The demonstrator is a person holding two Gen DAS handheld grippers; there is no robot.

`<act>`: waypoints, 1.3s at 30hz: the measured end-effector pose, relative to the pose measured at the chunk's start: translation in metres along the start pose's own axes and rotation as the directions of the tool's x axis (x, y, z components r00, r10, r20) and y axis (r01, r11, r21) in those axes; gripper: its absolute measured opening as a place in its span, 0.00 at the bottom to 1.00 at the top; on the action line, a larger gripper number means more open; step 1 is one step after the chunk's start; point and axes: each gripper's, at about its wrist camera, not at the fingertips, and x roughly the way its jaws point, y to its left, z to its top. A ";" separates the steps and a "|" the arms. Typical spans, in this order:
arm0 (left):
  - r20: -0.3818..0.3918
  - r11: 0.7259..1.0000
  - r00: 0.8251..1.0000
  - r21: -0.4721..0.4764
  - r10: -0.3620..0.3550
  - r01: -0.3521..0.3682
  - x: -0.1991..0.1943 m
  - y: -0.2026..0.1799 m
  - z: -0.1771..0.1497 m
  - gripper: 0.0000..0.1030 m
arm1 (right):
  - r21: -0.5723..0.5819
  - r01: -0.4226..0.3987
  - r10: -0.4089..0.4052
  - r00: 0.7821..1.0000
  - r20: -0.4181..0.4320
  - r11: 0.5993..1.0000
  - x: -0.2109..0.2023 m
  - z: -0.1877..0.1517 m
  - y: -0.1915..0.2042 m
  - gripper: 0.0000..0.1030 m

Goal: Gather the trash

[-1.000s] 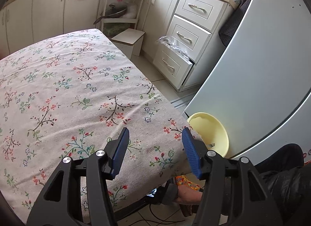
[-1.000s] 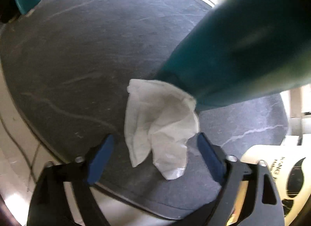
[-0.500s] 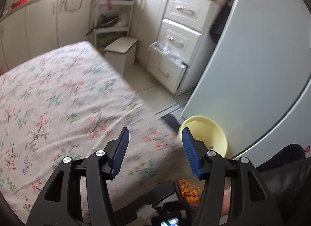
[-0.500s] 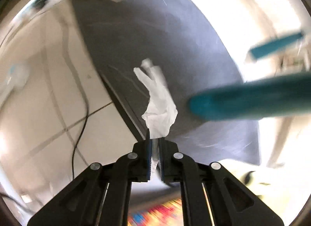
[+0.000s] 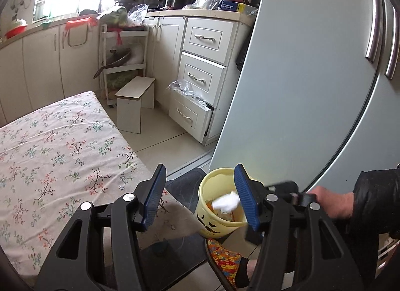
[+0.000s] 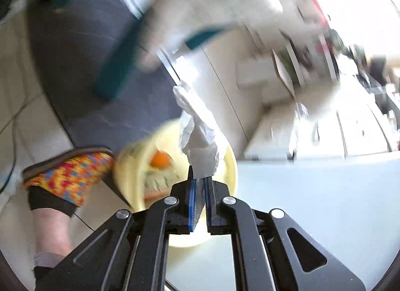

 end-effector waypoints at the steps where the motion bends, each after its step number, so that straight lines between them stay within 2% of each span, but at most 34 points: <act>1: 0.000 1.000 1.000 -0.001 0.003 -0.003 -0.002 -0.001 0.000 0.52 | 0.001 0.009 -0.009 0.999 -0.032 1.000 0.009 -0.005 0.003 0.08; 4: -0.003 1.000 1.000 -0.008 0.019 -0.019 -0.008 -0.005 -0.003 0.55 | 0.019 0.014 -0.012 0.992 -0.125 1.000 0.041 -0.010 0.002 0.28; 5: -0.004 1.000 1.000 -0.012 0.022 -0.022 -0.010 -0.007 -0.003 0.56 | 0.025 0.012 -0.009 0.991 -0.132 1.000 0.038 -0.013 -0.004 0.37; 8: 0.002 0.999 0.999 -0.019 0.032 -0.032 -0.018 -0.010 -0.005 0.60 | 0.057 -0.016 0.025 0.985 -0.169 0.998 0.042 -0.018 -0.004 0.56; 11: 0.001 0.998 0.999 -0.035 0.047 -0.047 -0.024 -0.012 -0.006 0.65 | 0.131 -0.043 0.063 0.986 -0.157 0.991 0.027 -0.020 -0.013 0.57; 13: 0.002 0.997 0.998 -0.051 0.059 -0.058 -0.031 -0.015 -0.007 0.69 | 0.213 -0.054 0.080 0.990 -0.116 0.976 0.011 -0.015 -0.023 0.63; 15: 0.014 0.996 0.997 -0.057 0.072 -0.071 -0.038 -0.017 -0.008 0.76 | 0.341 -0.086 0.105 0.994 -0.039 0.936 -0.021 -0.010 -0.043 0.69; 18: 0.041 0.992 0.993 -0.054 0.114 -0.112 -0.053 -0.022 -0.006 0.84 | 0.469 -0.120 0.105 0.993 0.058 0.875 -0.061 -0.007 -0.060 0.77; 22: 0.054 0.988 0.987 -0.055 0.149 -0.146 -0.072 -0.025 -0.005 0.89 | 0.604 -0.142 0.058 0.986 0.157 0.784 -0.114 -0.013 -0.069 0.84; 25: 0.056 0.985 0.985 -0.049 0.166 -0.164 -0.084 -0.029 -0.008 0.91 | 0.711 -0.164 0.000 0.974 0.225 0.684 -0.157 -0.024 -0.071 0.89; 28: 0.052 0.982 0.981 -0.037 0.188 -0.186 -0.095 -0.034 -0.011 0.92 | 0.779 -0.156 -0.065 0.967 0.244 0.608 -0.187 -0.032 -0.072 0.92; 32: 0.053 0.979 0.977 -0.032 0.205 -0.204 -0.107 -0.038 -0.013 0.92 | 0.832 -0.156 -0.119 0.959 0.256 0.532 -0.226 -0.039 -0.074 0.93; 39: 0.027 0.974 0.974 -0.046 0.223 -0.222 -0.125 -0.044 -0.016 0.92 | 0.871 -0.169 -0.161 0.949 0.270 0.462 -0.268 -0.052 -0.078 0.93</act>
